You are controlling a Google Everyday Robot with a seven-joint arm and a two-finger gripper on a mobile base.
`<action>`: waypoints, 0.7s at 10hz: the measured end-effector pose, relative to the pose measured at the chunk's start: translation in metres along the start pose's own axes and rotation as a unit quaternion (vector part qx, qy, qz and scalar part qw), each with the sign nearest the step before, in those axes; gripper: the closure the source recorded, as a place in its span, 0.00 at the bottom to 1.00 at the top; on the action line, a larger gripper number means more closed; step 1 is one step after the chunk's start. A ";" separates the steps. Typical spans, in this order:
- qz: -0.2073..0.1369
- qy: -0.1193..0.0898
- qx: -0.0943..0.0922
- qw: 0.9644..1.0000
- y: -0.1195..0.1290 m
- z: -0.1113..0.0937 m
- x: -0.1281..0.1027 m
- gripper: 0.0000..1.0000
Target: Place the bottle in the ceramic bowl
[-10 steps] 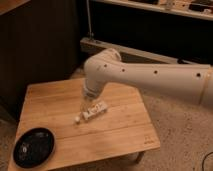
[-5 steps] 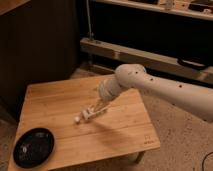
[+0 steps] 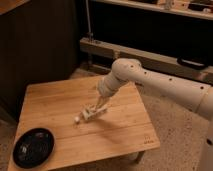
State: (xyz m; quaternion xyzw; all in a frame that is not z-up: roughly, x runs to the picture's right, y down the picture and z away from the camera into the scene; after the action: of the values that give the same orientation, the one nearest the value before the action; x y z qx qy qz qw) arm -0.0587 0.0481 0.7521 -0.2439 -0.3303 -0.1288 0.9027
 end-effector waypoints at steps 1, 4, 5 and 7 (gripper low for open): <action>-0.003 0.001 -0.015 1.000 -0.002 0.016 0.006 0.35; -0.018 -0.021 -0.040 0.999 0.005 0.071 0.038 0.35; -0.025 -0.033 -0.046 0.998 0.008 0.087 0.040 0.35; -0.033 -0.051 -0.053 0.997 0.011 0.104 0.046 0.35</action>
State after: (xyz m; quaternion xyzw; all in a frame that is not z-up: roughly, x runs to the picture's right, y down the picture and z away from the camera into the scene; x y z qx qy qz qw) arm -0.0759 0.1089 0.8474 -0.2867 -0.3763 -0.1629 0.8658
